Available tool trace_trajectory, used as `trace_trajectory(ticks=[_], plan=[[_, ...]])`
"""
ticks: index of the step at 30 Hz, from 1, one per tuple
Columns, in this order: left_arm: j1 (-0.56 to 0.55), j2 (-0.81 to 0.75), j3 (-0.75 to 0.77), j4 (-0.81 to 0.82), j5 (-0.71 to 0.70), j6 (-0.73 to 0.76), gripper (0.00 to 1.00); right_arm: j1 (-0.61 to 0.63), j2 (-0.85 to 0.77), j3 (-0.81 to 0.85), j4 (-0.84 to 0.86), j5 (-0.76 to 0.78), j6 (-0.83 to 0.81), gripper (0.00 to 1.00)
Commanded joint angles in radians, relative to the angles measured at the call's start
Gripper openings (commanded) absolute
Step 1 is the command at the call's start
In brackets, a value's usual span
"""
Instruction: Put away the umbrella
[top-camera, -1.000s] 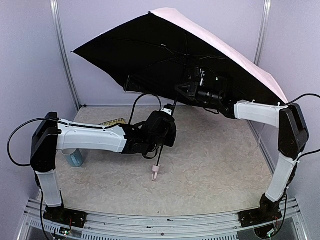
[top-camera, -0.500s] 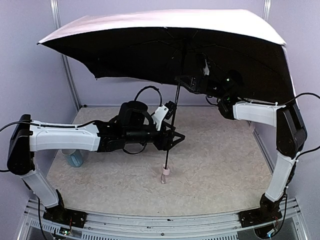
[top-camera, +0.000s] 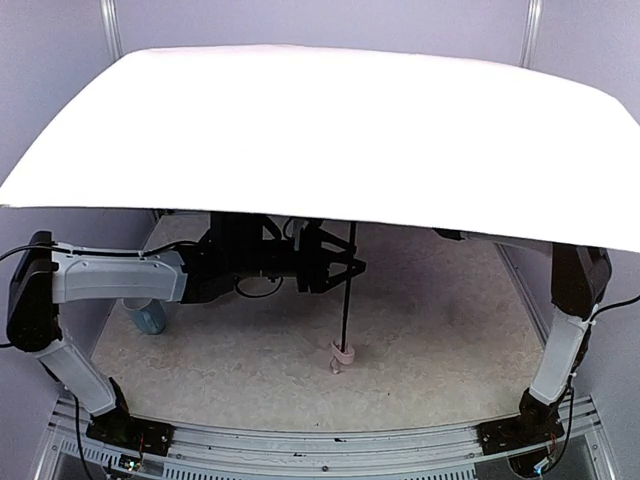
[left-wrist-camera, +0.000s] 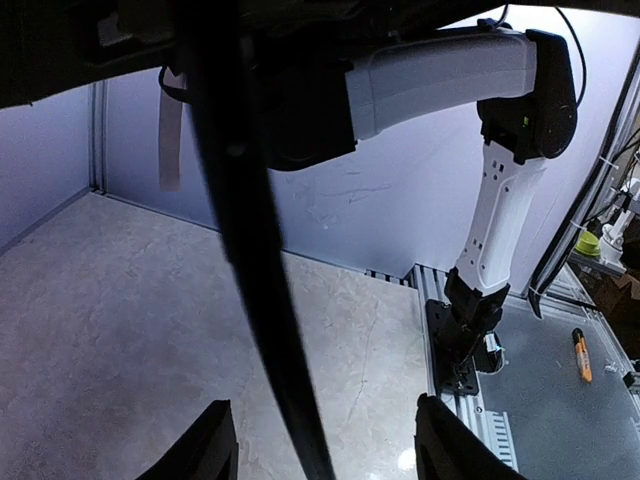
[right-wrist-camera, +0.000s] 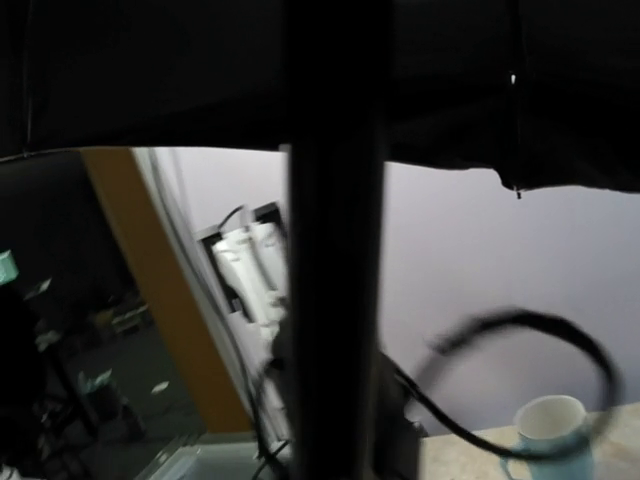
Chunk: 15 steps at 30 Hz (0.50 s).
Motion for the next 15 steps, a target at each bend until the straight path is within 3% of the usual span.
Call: trace_trajectory(ticks=[1,3,8,11,12,15], plan=[[0.003,0.083,0.067,0.058,0.059,-0.062,0.56,0.026,0.000,0.067,0.121,-0.024,0.017,0.00],[0.004,0.108,0.078,0.072,0.064,-0.086,0.45,0.032,0.005,0.073,0.125,-0.025,0.025,0.00],[-0.006,0.110,0.061,0.121,0.099,-0.100,0.04,0.032,0.004,0.071,0.125,-0.029,0.023,0.00],[-0.029,0.090,0.053,0.088,0.038,-0.054,0.00,0.026,-0.007,0.068,0.055,-0.019,-0.021,0.00],[-0.036,0.084,0.052,0.073,0.001,-0.043,0.00,0.020,-0.013,0.064,0.010,-0.005,-0.047,0.03],[-0.059,0.075,0.077,-0.011,-0.159,-0.029,0.00,-0.005,-0.056,0.021,-0.176,0.085,-0.175,0.37]])
